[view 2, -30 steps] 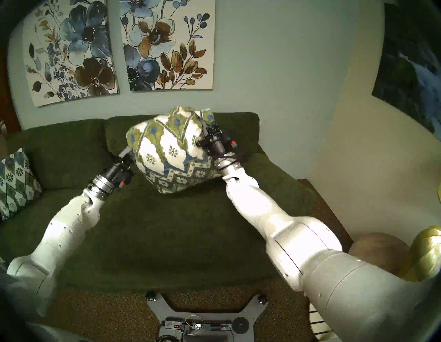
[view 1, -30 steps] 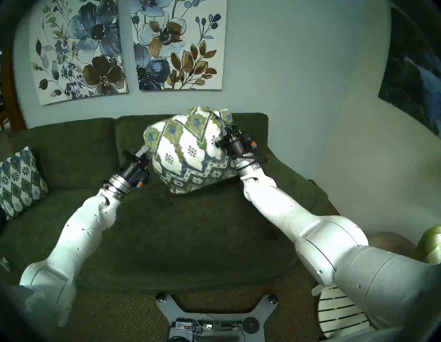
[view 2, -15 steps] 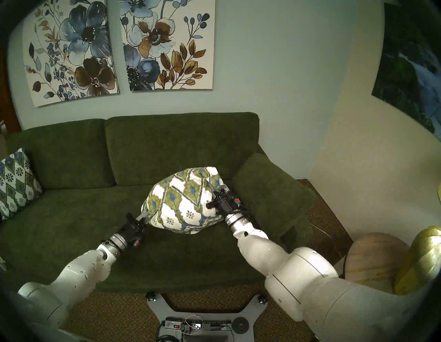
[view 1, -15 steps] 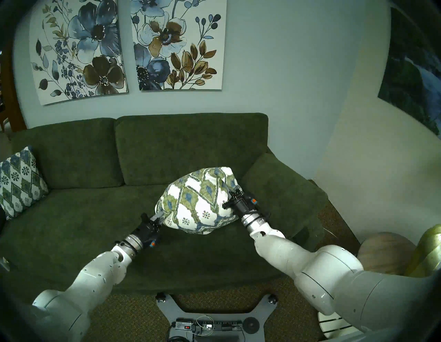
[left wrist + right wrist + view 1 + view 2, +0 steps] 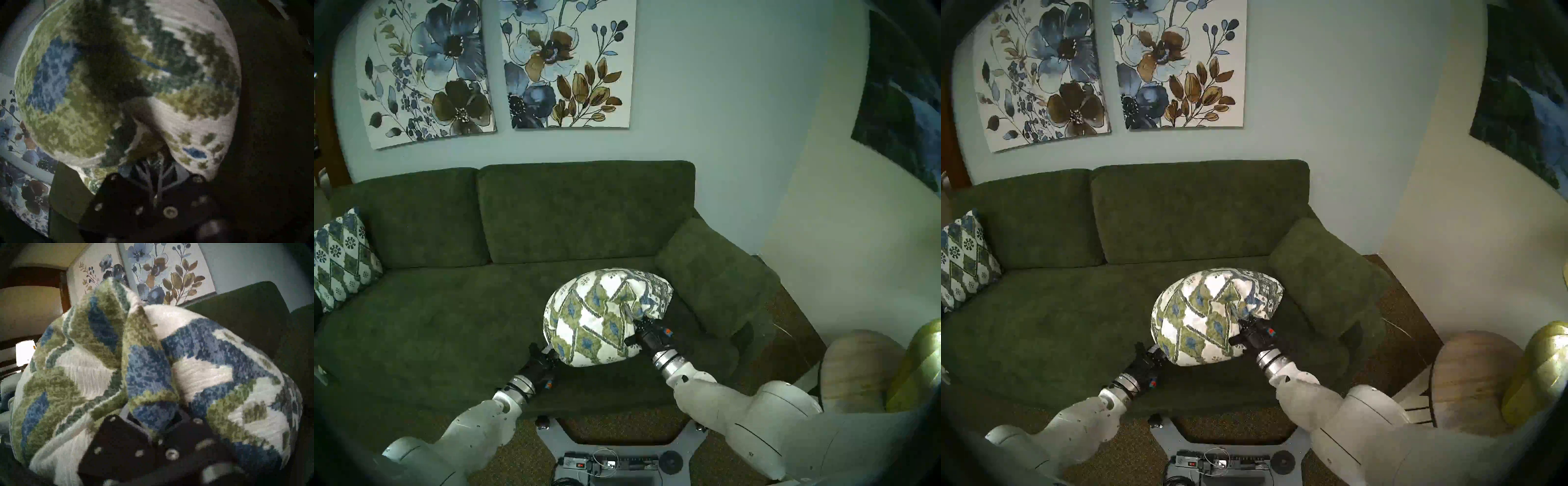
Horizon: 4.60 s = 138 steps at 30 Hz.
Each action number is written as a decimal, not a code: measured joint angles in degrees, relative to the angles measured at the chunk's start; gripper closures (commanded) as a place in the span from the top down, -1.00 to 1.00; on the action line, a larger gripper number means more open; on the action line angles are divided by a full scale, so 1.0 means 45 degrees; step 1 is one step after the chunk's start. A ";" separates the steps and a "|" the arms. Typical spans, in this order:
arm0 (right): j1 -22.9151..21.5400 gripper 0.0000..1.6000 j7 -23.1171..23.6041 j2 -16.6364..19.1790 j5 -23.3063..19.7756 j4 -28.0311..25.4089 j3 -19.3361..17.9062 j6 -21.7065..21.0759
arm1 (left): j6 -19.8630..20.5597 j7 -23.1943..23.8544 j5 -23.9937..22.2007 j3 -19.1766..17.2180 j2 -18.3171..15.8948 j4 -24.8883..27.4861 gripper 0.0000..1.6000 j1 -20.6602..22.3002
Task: Fluff a cushion
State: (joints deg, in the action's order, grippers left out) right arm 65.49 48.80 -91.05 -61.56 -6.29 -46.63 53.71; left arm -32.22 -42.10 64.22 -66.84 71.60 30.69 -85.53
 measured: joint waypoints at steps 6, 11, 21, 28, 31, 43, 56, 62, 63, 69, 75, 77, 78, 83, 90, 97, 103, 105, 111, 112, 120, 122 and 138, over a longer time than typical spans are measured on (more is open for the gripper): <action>0.0055 -1.00 -0.0005 -0.0013 -0.0028 -0.0549 -0.0183 0.0223 | 0.0004 0.0046 -0.0473 -0.0502 0.0200 0.0075 -1.00 0.0191; -0.0496 -1.00 0.0003 0.0004 -0.0282 -0.1470 -0.0568 0.0309 | -0.0099 -0.0339 -0.0658 -0.1016 -0.0104 0.0987 -1.00 0.0751; -0.1719 -1.00 0.0089 0.0094 -0.0751 -0.3125 -0.1299 0.0296 | -0.0303 -0.1045 -0.0733 -0.1547 -0.0565 0.2462 -1.00 0.1746; -0.2493 -1.00 0.0133 0.0119 -0.0824 -0.4142 -0.1652 0.0274 | -0.0390 -0.1478 -0.0703 -0.1699 -0.0783 0.3339 -1.00 0.2033; -0.2707 -1.00 0.0155 0.0123 -0.0784 -0.4523 -0.1755 0.0260 | -0.0415 -0.1690 -0.0653 -0.1763 -0.0890 0.3659 -1.00 0.2062; -0.3180 -1.00 0.0194 0.0107 -0.0579 -0.5855 -0.2008 0.0245 | -0.0427 -0.2426 -0.0285 -0.1980 -0.1264 0.4745 -1.00 0.2072; -0.3282 -1.00 0.0183 0.0122 -0.0297 -0.7183 -0.2113 0.0271 | -0.0412 -0.3301 0.0097 -0.1988 -0.1500 0.5802 -1.00 0.1877; -0.3114 -1.00 0.0176 0.0246 -0.0088 -0.7682 -0.2053 0.0282 | -0.0348 -0.3717 0.0316 -0.1925 -0.1584 0.6060 -1.00 0.1532; -0.3006 -1.00 0.0175 0.0305 -0.0004 -0.7768 -0.2024 0.0285 | -0.0310 -0.3791 0.0377 -0.1911 -0.1626 0.6057 -1.00 0.1411; -0.2381 -1.00 0.0174 0.0625 0.0265 -0.7584 -0.1836 0.0288 | -0.0042 -0.3866 0.0610 -0.1744 -0.1739 0.5404 -1.00 0.0957; -0.1386 -1.00 0.0140 0.1075 0.0501 -0.6264 -0.1562 0.0262 | 0.0212 -0.3683 0.0877 -0.1340 -0.1664 0.4018 -1.00 0.0267; -0.0901 -1.00 0.0132 0.1276 0.0544 -0.5638 -0.1495 0.0266 | 0.0294 -0.3535 0.0990 -0.1140 -0.1577 0.3382 -1.00 -0.0033; -0.0808 -1.00 0.0129 0.1319 0.0548 -0.5509 -0.1488 0.0271 | 0.0306 -0.3501 0.1010 -0.1099 -0.1554 0.3253 -1.00 -0.0088; -0.0137 -1.00 0.0110 0.1571 0.0593 -0.4578 -0.1383 0.0309 | 0.0363 -0.3265 0.1168 -0.0761 -0.1319 0.2353 -1.00 -0.0431; 0.0678 -1.00 0.0095 0.1591 0.0683 -0.3684 -0.1145 0.0329 | 0.0372 -0.3099 0.1293 -0.0374 -0.0868 0.1510 -1.00 -0.0695; 0.1307 -1.00 0.0085 0.1527 0.0764 -0.2996 -0.0948 0.0334 | 0.0391 -0.2981 0.1325 -0.0103 -0.0453 0.0833 -1.00 -0.0886; 0.1734 -1.00 0.0041 0.1473 0.0861 -0.2419 -0.0789 0.0332 | 0.0409 -0.2825 0.1321 0.0084 -0.0046 0.0177 -1.00 -0.1012; 0.1773 -1.00 0.0032 0.1457 0.0891 -0.2299 -0.0770 0.0329 | 0.0409 -0.2767 0.1293 0.0094 0.0061 0.0020 -1.00 -0.1001; 0.1519 -1.00 0.0026 0.1433 0.0941 -0.2627 -0.0981 0.0311 | 0.0248 -0.2698 0.1103 -0.0114 0.0175 0.0094 -1.00 -0.0595; 0.1449 -1.00 0.0026 0.1431 0.0933 -0.2775 -0.1057 0.0310 | 0.0217 -0.2727 0.1082 -0.0169 0.0159 0.0221 -1.00 -0.0514; 0.0393 -1.00 -0.0078 0.1424 0.0529 -0.4422 -0.1990 0.0298 | -0.0015 -0.3305 0.0926 -0.0857 -0.0291 0.1852 -1.00 0.0580; 0.0187 -1.00 -0.0109 0.1430 0.0458 -0.4692 -0.2181 0.0295 | -0.0040 -0.3384 0.0909 -0.0982 -0.0390 0.2131 -1.00 0.0773; -0.1385 -1.00 0.0217 0.1280 0.0218 -0.6965 -0.3470 0.0192 | -0.0319 -0.3800 0.0902 -0.2111 -0.1443 0.4473 -1.00 0.2450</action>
State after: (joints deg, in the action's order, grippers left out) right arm 59.26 49.78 -85.29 -60.58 -37.63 -62.25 54.57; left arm -33.66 -59.20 68.28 -76.34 65.10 50.81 -74.51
